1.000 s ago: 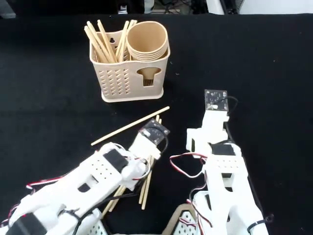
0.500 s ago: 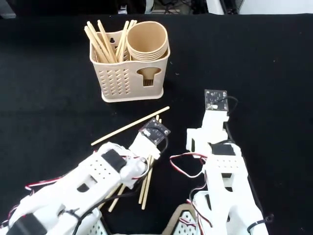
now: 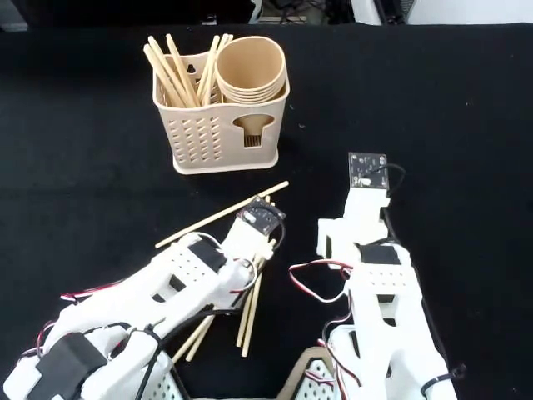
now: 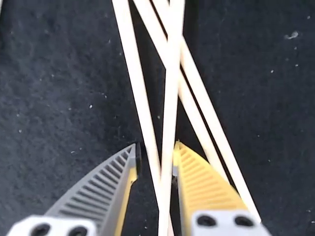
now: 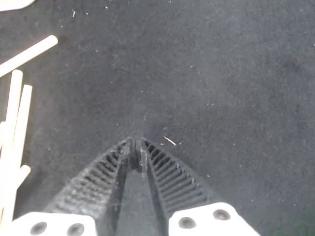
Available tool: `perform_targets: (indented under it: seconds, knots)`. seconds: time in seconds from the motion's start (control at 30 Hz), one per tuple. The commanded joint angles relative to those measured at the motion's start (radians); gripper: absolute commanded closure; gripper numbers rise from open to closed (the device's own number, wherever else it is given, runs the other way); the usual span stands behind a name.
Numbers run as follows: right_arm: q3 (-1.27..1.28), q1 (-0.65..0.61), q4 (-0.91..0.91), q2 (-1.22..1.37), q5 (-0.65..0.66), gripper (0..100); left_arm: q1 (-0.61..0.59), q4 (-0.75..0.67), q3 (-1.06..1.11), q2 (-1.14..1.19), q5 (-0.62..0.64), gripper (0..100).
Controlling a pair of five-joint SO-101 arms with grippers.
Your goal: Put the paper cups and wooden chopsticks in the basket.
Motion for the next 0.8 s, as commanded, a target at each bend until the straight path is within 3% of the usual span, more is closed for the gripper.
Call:
perform_targets:
  seconds: [0.0, 0.07, 0.27, 0.5, 0.77]
  knots:
    - [-0.004, 0.003, -0.021, -0.028, -0.002, 98.4, -0.001, -0.017, -0.025, 0.006, 0.008, 92]
    - [-0.004, 0.003, -0.021, -0.028, -0.002, 98.4, 0.001, -0.017, -0.025, 0.006, 0.005, 98]
    - [-0.004, 0.003, -0.021, -0.028, -0.002, 98.4, 0.074, -0.015, -0.010, 0.006, 0.008, 97]
    - [-0.004, 0.003, -0.021, -0.028, -0.002, 98.4, 0.082, -0.006, -0.028, -0.003, 0.002, 97]
    - [-0.005, 0.003, -0.021, -0.028, -0.002, 98.4, 0.061, 0.114, -0.122, -0.006, -0.043, 97]
